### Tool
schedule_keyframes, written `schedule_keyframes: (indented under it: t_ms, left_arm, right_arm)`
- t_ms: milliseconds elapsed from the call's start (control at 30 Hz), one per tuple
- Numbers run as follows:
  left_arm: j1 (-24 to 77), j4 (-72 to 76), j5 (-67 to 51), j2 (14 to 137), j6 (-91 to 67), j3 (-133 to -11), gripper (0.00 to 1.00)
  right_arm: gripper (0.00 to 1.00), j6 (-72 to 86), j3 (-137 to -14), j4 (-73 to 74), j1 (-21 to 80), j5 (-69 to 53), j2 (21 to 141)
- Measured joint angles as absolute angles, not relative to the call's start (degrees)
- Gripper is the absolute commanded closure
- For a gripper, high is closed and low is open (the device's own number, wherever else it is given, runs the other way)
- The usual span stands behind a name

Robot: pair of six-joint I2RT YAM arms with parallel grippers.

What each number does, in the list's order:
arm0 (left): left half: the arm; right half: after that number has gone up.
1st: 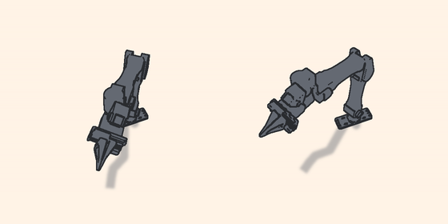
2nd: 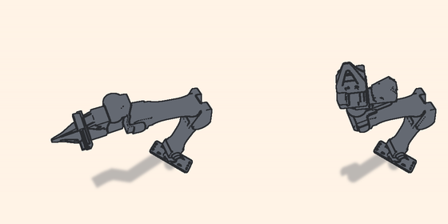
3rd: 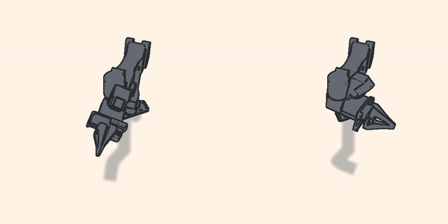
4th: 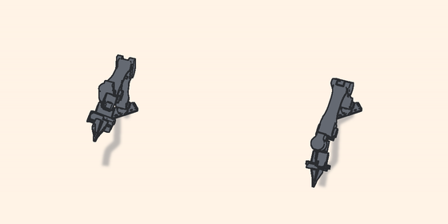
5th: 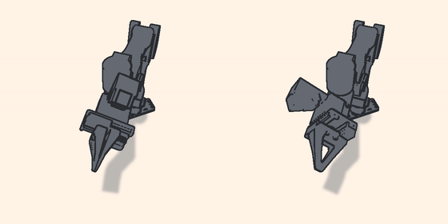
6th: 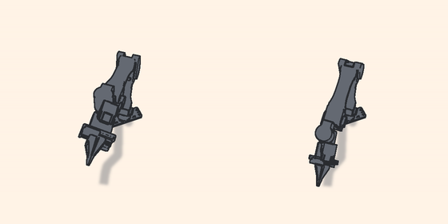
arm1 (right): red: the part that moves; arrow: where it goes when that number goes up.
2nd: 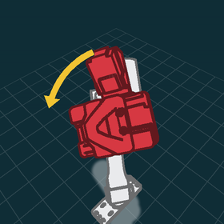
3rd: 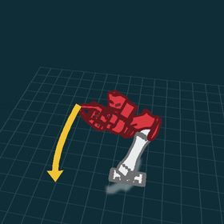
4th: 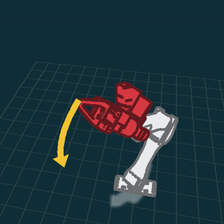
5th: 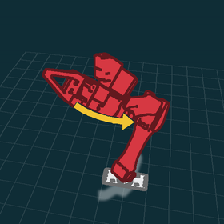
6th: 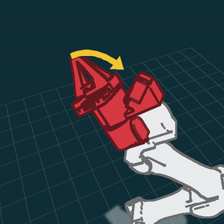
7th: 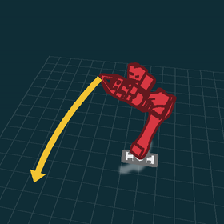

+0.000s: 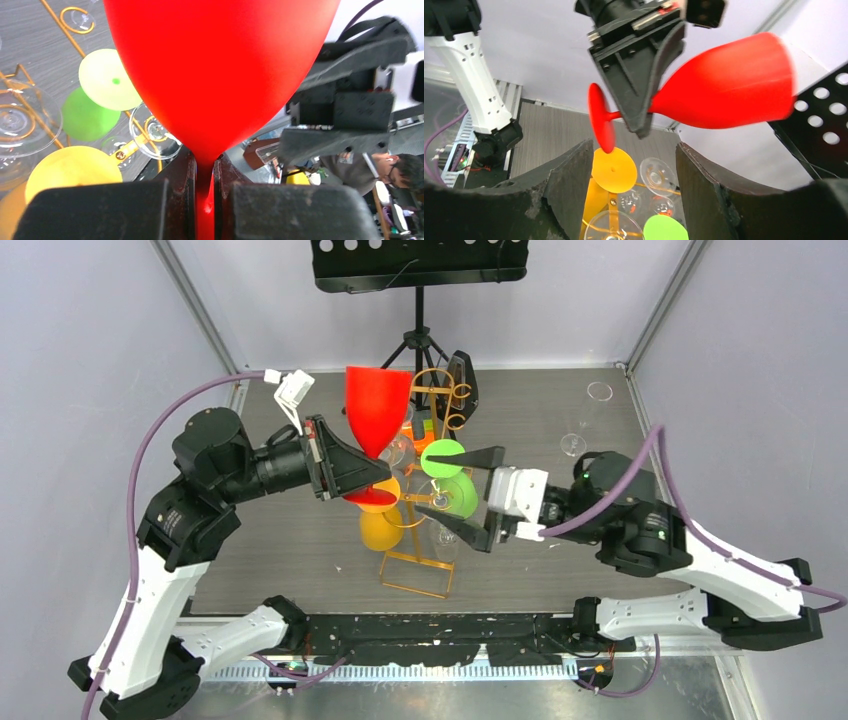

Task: Take the wine glass off the wine glass rack
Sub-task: Place the wine glass at the center of the board.

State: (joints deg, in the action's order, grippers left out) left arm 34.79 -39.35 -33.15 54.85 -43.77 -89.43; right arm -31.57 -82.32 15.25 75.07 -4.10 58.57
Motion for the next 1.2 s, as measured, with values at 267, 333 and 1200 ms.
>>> schedule_keyframes:
  t_ms: [267, 333, 1200]
  left_arm:
    - [34.8, -47.1, -34.0, 54.8, -34.5, -89.4, 1.00]
    - [34.8, -49.4, -34.2, 54.8, -31.8, -89.5, 1.00]
    - [35.0, -69.6, -37.6, 46.2, -3.9, -86.6, 1.00]
  right_arm:
    - [0.31, -25.2, -91.7, 23.4, 75.0, 4.4, 59.6]
    - [0.30, -23.7, -95.1, 26.2, 75.0, 5.7, 61.4]
    - [0.29, -11.7, -119.4, 53.5, 68.7, -14.2, 75.2]
